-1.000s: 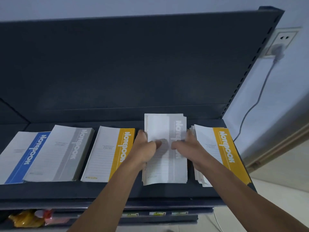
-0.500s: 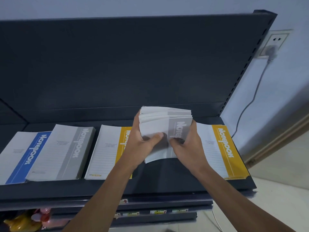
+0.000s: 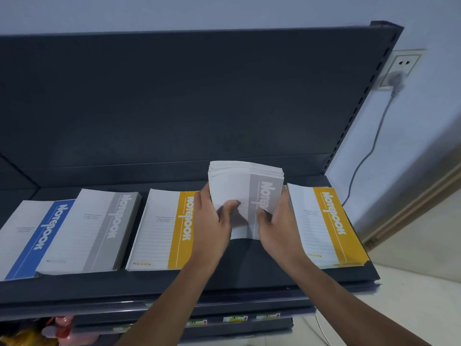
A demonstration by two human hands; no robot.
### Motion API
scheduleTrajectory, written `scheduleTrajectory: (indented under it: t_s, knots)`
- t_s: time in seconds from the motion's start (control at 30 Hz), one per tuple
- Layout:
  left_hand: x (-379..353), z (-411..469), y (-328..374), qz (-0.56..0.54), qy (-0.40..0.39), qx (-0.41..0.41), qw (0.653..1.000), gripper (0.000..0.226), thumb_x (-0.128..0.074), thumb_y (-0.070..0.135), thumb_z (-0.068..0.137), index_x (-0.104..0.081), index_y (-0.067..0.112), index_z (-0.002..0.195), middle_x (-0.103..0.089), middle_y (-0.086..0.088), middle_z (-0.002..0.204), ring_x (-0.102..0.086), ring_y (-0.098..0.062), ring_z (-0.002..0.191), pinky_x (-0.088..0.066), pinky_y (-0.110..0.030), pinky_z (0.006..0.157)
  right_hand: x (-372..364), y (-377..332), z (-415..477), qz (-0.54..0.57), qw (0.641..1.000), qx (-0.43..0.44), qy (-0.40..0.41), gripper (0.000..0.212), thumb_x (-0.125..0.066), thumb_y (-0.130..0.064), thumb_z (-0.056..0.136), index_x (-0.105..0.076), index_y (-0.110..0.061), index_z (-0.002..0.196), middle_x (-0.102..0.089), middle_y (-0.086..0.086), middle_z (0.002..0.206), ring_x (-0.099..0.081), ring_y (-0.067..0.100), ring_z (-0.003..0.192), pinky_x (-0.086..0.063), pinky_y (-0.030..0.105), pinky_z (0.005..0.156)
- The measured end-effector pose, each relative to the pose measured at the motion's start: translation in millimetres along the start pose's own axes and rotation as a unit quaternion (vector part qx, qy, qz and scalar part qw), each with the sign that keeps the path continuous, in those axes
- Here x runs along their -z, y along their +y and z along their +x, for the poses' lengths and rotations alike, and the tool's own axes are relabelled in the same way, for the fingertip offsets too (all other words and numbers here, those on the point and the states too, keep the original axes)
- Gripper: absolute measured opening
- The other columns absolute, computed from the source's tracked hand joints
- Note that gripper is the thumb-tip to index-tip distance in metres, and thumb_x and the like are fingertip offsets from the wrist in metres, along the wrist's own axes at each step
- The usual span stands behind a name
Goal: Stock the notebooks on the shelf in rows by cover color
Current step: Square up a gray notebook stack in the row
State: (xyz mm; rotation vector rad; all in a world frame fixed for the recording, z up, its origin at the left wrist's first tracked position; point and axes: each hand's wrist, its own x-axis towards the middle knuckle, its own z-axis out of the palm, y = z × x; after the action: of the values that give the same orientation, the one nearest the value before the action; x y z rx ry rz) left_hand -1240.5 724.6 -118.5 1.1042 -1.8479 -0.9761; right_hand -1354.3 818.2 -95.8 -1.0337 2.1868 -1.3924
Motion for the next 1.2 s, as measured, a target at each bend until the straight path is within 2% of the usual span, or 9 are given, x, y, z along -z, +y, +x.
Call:
scheduleTrajectory:
  t_s: [0.07,0.2,0.37,0.47,0.6,0.7,0.97,1.1,1.2]
  knots:
    - [-0.9,2.4,3.2,0.026,0.018,-0.002,0.999,0.059,-0.064,0.051,0.091,-0.046,0.024,0.14,-0.051,0.009,0.129,-0.046,-0.003,0.115,-0.042,-0.005,0.081,2.3,2.4,6.6,-0.016,1.0,-0.005,-0.004,0.046,-0.06,-0.007,0.095,-0.038,-0.033,0.126,-0.056,-0.02,0.109,-0.057,-0.003,0.097,-0.048,0.01,0.066]
    - [-1.3,11.9,4.7,0.06,0.031,0.041,0.997,0.065,-0.069,0.063,0.082,-0.051,0.023,0.131,-0.063,0.012,0.114,-0.059,-0.01,0.102,-0.053,-0.026,0.08,13.0,6.9,30.0,-0.074,0.996,-0.023,-0.044,0.044,-0.062,-0.013,0.091,-0.049,-0.031,0.129,-0.062,-0.009,0.115,-0.06,0.012,0.102,-0.05,0.025,0.076]
    - [-11.6,19.2,-0.6,0.188,-0.029,0.097,0.977,0.06,-0.066,0.063,0.085,-0.058,0.012,0.116,-0.068,0.002,0.099,-0.065,-0.016,0.086,-0.039,-0.019,0.056,7.6,14.8,43.4,-0.178,0.978,-0.074,-0.076,0.025,-0.065,-0.02,0.086,-0.062,-0.021,0.11,-0.066,-0.003,0.106,-0.065,0.016,0.088,-0.06,0.036,0.072]
    - [-17.6,21.5,-10.9,0.223,-0.064,0.112,0.966,0.063,-0.063,0.065,0.086,-0.061,0.008,0.114,-0.069,-0.002,0.099,-0.065,-0.017,0.083,-0.042,-0.021,0.056,-0.2,17.7,46.3,-0.203,0.97,-0.1,-0.094,0.014,-0.066,-0.015,0.084,-0.063,-0.016,0.098,-0.067,-0.001,0.096,-0.064,0.016,0.079,-0.057,0.031,0.064]
    - [-20.7,23.2,-13.4,0.258,-0.082,0.113,0.956,0.059,-0.062,0.063,0.088,-0.06,0.009,0.112,-0.069,-0.003,0.1,-0.057,-0.012,0.075,-0.031,-0.015,0.047,-7.5,21.8,47.4,-0.227,0.961,-0.116,-0.108,0.011,-0.064,-0.009,0.084,-0.055,-0.014,0.085,-0.061,-0.001,0.082,-0.055,0.01,0.067,-0.043,0.024,0.047]
    - [-22.6,25.2,-9.0,0.316,-0.09,0.105,0.939,0.054,-0.061,0.057,0.092,-0.059,0.008,0.115,-0.07,-0.005,0.102,-0.065,-0.019,0.083,-0.036,-0.019,0.053,-8.1,22.7,49.3,-0.236,0.958,-0.121,-0.11,0.025,-0.064,-0.008,0.086,-0.044,-0.019,0.074,-0.054,-0.004,0.076,-0.05,0.008,0.063,-0.033,0.02,0.044]
    - [-25.0,25.4,-6.0,0.397,-0.111,0.077,0.908,0.054,-0.055,0.055,0.096,-0.056,0.006,0.12,-0.068,-0.007,0.107,-0.068,-0.022,0.092,-0.041,-0.022,0.061,-13.0,28.1,52.8,-0.255,0.954,-0.115,-0.105,0.024,-0.069,-0.011,0.084,-0.047,-0.018,0.079,-0.056,-0.004,0.076,-0.05,0.007,0.062,-0.033,0.018,0.043]
    - [-27.5,27.8,-10.4,0.409,-0.106,0.05,0.905,0.056,-0.055,0.052,0.097,-0.048,0.006,0.127,-0.068,-0.008,0.115,-0.068,-0.024,0.098,-0.048,-0.023,0.067,-13.3,28.1,52.5,-0.277,0.951,-0.096,-0.094,0.026,-0.074,-0.014,0.084,-0.051,-0.016,0.096,-0.054,-0.007,0.083,-0.048,0.005,0.063,-0.03,0.014,0.046]
    - [-26.4,30.8,-4.5,0.409,-0.085,0.011,0.908,0.069,-0.056,0.048,0.097,-0.034,0.001,0.144,-0.059,-0.013,0.133,-0.059,-0.029,0.119,-0.053,-0.029,0.088,-11.9,25.3,52.7,-0.279,0.956,-0.053,-0.08,0.038,-0.076,-0.021,0.084,-0.056,-0.013,0.115,-0.057,-0.003,0.101,-0.053,0.013,0.079,-0.034,0.015,0.055]
